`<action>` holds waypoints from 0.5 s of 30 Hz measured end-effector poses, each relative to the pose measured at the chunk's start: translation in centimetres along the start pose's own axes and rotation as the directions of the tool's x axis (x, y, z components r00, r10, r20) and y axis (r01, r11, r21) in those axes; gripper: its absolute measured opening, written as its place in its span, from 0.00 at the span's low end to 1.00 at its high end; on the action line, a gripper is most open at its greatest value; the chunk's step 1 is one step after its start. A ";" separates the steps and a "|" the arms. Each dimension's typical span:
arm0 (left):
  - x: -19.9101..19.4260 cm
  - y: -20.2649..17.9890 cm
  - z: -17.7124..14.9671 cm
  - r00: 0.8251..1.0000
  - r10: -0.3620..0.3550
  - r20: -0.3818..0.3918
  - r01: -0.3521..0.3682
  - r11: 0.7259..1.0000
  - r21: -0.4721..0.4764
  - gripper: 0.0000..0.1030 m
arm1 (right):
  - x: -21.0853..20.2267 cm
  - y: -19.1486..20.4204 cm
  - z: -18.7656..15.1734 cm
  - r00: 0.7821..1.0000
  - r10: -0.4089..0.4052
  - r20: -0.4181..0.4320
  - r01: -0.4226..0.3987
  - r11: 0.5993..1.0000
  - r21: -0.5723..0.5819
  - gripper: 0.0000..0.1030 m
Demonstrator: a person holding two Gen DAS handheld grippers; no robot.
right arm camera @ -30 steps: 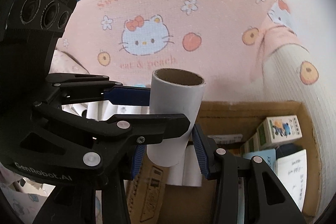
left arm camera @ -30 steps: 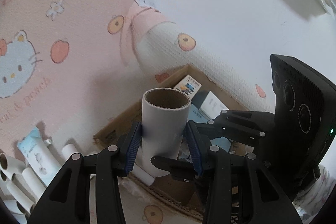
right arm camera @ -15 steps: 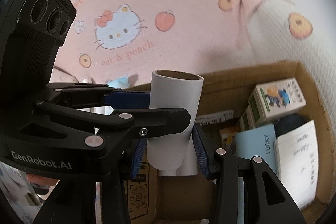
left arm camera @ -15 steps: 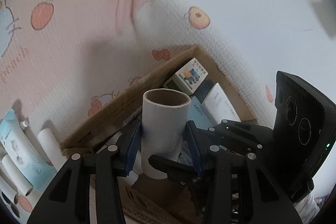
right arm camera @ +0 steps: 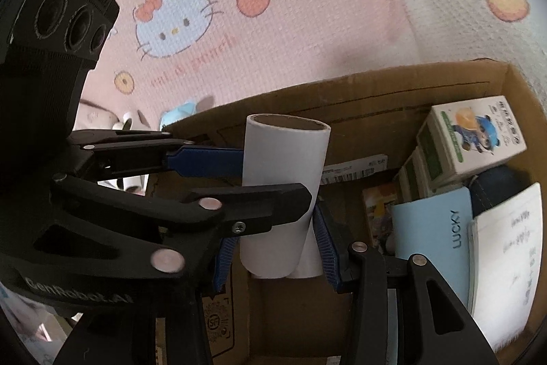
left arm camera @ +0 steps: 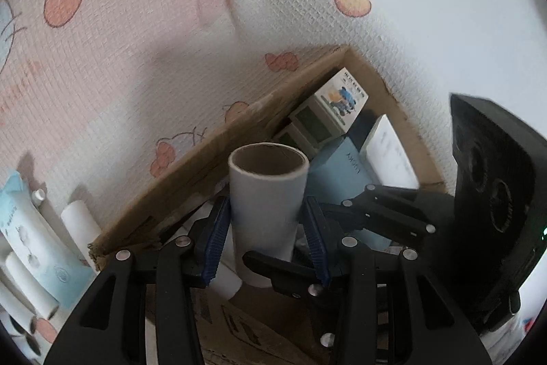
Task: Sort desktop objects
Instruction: 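Carry the tube with both grippers over the cardboard box, then lower the tube into the box with the right gripper while the left gripper releases it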
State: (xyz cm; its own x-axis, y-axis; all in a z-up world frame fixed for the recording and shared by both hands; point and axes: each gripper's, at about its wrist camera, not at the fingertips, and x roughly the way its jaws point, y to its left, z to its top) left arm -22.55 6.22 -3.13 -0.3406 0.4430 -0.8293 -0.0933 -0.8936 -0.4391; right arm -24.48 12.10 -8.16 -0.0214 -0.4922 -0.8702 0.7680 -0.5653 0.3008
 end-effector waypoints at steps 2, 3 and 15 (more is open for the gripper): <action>0.1 -0.3 0.0 0.999 0.030 -0.013 -0.029 0.999 0.020 0.46 | 0.4 -0.1 0.2 1.000 0.017 -0.021 -0.017 1.000 0.002 0.40; 0.1 -0.2 -0.1 0.999 0.038 -0.021 -0.037 0.999 0.031 0.46 | 0.7 -0.1 0.3 0.999 0.023 -0.036 -0.023 1.000 0.002 0.40; 1.3 0.6 0.8 0.995 -0.025 -0.099 0.010 0.990 -0.143 0.46 | 1.0 -0.1 0.9 0.995 -0.023 -0.102 0.020 0.999 -0.029 0.38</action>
State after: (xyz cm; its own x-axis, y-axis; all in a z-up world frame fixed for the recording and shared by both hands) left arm -23.76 6.16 -4.21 -0.2439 0.4698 -0.8484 0.0377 -0.8696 -0.4923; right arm -25.14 11.11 -8.73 0.0259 -0.4091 -0.9121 0.7857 -0.5558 0.2716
